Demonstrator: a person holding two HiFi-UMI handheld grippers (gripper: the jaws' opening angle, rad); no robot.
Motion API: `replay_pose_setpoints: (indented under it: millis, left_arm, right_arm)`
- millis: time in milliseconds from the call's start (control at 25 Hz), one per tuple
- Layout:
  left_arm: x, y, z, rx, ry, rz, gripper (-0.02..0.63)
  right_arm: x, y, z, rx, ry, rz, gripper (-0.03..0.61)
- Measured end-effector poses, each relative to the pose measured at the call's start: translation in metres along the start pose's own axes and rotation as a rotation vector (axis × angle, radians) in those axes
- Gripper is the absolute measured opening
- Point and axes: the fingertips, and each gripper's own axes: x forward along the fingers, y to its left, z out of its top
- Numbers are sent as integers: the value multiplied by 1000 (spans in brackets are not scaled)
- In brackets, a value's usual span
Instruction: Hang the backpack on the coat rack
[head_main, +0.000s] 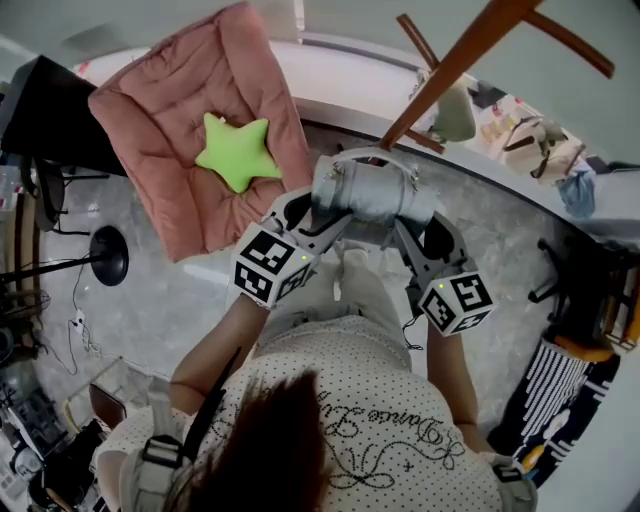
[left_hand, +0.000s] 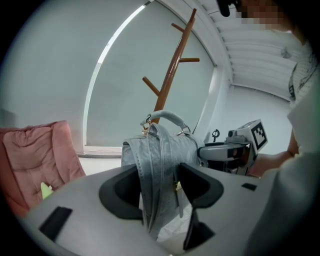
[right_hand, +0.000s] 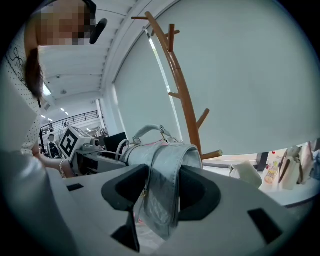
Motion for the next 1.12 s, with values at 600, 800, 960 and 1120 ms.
replay_pose_setpoints:
  millis: [600,800,960,1120]
  left_arm:
    - [36,-9,-28,-77,75,39,224]
    - [50,2,-42,-77,102,29,224]
    - [58,11,-58,-83,128,27,225]
    - [67,20,-75,-106,154,23,224]
  right_arm:
    - [-1,-37,-30,39,93,48,198]
    - [11,-47,-46,68,105,34,198]
    - [21,-52,-63,93,135,32,196]
    - [32,-58,-80,106,171,33,196]
